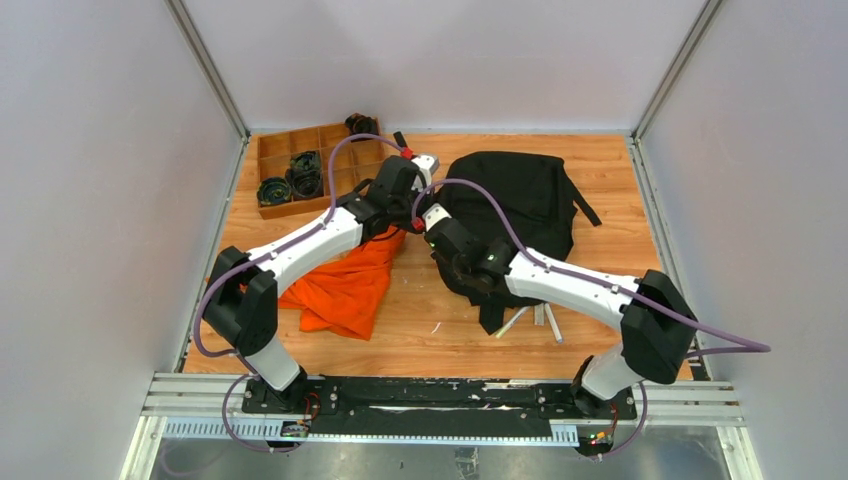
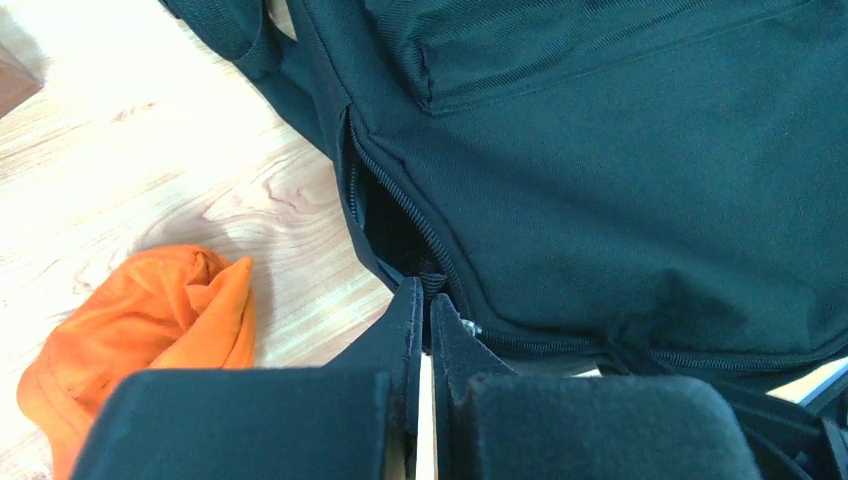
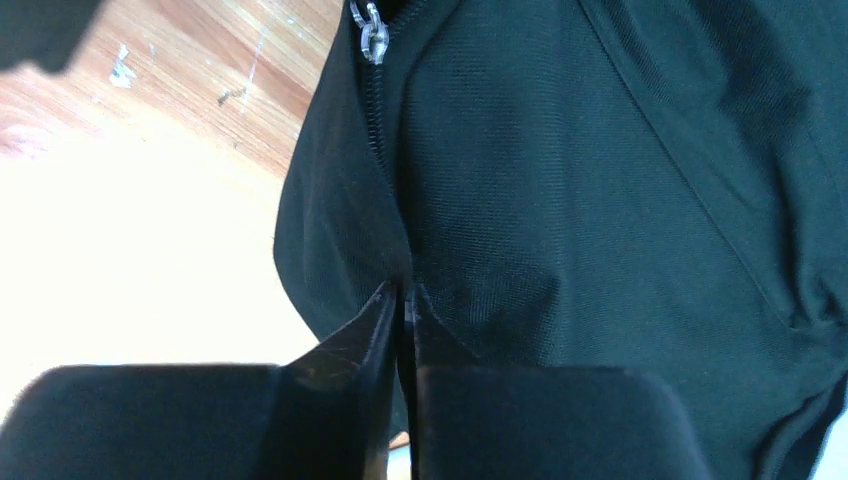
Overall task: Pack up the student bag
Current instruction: Zip the student bag at the center of the board.
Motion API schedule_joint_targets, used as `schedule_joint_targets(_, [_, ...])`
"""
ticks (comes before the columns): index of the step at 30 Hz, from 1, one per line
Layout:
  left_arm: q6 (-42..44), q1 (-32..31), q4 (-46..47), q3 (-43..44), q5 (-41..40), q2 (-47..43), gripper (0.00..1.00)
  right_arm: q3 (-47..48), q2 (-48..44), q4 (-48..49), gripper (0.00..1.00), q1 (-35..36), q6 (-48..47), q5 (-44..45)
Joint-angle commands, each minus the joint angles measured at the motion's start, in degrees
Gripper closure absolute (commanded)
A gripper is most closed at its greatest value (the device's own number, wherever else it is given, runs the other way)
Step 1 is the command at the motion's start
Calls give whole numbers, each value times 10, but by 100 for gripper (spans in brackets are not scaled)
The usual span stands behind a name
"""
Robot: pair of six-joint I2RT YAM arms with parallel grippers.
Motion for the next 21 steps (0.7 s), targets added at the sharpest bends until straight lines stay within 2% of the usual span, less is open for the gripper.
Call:
schedule_joint_targets(1, [-1, 12, 11, 23, 1, 8, 100, -15, -23, 20, 100, 6, 11, 21])
schedule_joint_targets(9, [-11, 54, 3, 91, 4, 77, 100, -86, -111, 18, 100, 7, 39, -42])
schedule_joint_targets(21, [-19, 100, 22, 205, 28, 176, 100, -114, -119, 15, 100, 26, 82, -61])
